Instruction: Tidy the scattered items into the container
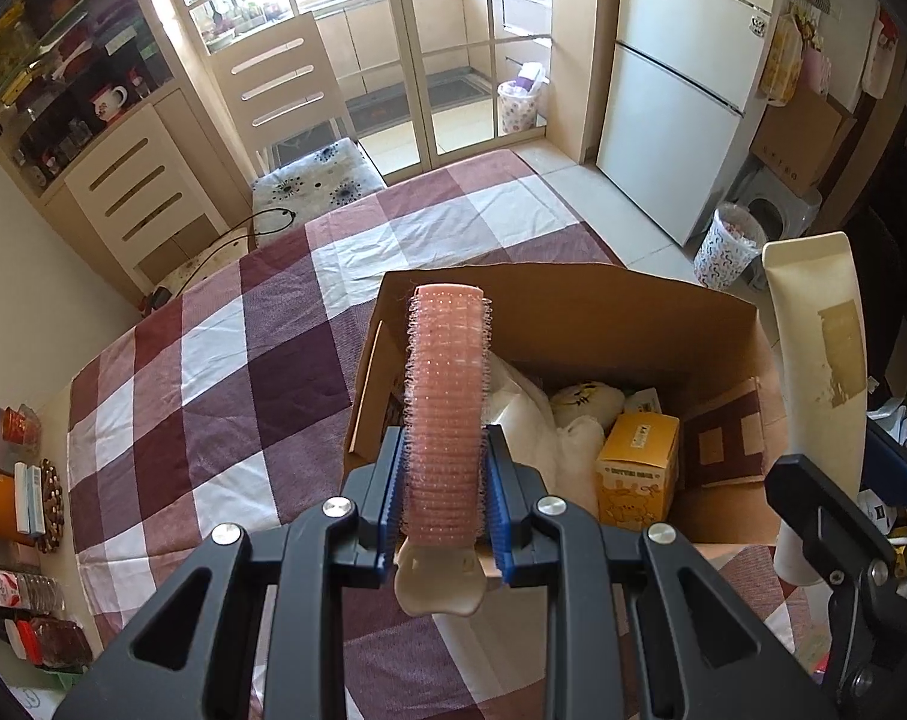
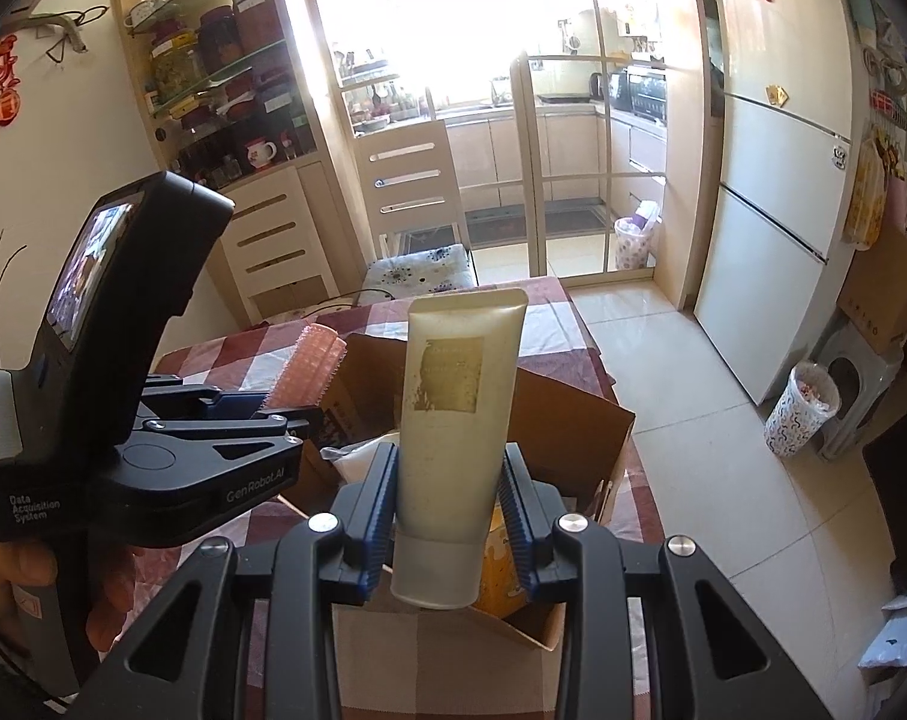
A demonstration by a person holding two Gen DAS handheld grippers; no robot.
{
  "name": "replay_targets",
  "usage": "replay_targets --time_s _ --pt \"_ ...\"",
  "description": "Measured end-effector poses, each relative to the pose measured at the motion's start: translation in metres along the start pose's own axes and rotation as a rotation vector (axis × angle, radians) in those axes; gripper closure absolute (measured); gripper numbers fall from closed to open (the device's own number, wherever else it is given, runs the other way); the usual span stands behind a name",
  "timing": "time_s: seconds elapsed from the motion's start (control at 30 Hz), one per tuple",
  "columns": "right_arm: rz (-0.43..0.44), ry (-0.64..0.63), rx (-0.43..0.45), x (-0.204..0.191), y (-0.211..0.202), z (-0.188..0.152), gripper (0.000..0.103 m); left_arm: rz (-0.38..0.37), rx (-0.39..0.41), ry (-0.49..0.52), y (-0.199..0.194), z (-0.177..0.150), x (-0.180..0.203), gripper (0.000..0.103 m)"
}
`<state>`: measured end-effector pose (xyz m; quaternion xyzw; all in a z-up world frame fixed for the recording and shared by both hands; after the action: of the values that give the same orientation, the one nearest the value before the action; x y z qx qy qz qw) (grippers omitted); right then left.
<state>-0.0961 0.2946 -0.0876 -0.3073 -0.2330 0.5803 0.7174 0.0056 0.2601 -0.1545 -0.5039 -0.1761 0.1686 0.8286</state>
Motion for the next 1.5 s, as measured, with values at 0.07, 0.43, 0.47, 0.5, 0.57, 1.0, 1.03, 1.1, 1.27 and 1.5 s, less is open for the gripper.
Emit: replay_targets --time_s 0.07,0.43,0.47,0.5,0.57,1.0,1.03,1.1,1.27,1.5 --pt "-0.002 0.002 -0.006 0.001 0.003 0.0 0.07 -0.001 -0.007 0.004 0.003 0.001 0.0 0.078" --pt "0.001 0.003 -0.024 0.0 0.013 0.0 0.07 0.003 -0.032 0.014 0.012 0.001 0.002 0.078" --pt "0.001 0.002 -0.025 0.0 0.013 0.0 0.07 0.003 -0.032 0.014 0.012 0.001 0.002 0.078" --pt "0.002 0.002 -0.026 0.0 0.014 0.0 0.07 0.003 -0.032 0.014 0.012 0.001 0.002 0.078" --pt "0.001 0.001 -0.028 -0.001 0.015 -0.001 0.07 0.003 -0.031 0.015 0.012 0.001 0.002 0.078" --pt "-0.022 0.005 0.002 0.003 0.018 0.004 0.047 0.014 0.02 0.017 0.006 0.011 0.0 0.02" --pt "-0.034 0.008 0.022 0.005 0.016 0.007 0.043 0.023 0.038 0.024 0.003 0.013 0.0 0.019" --pt "-0.041 0.02 0.046 0.007 0.012 0.011 0.037 0.013 0.042 0.035 0.001 0.014 0.0 0.016" --pt "-0.035 0.041 0.055 0.008 0.006 0.011 0.034 0.02 0.031 0.03 0.001 0.013 -0.001 0.014" --pt "-0.028 0.05 0.055 0.007 0.0 0.01 0.034 0.031 0.043 0.026 -0.006 0.007 -0.004 0.014"
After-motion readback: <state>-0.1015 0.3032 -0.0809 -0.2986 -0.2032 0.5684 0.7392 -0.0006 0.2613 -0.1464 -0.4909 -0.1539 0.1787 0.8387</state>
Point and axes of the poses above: each gripper's, at about its wrist camera, not at the fingertips, and y roughly the way its jaws point, x to its right, z to its top, the point moved 9 cm from there along y, roughly the way its jaws point, and after that the axes turned 12 degrees about -z, right-handed, at the moved point
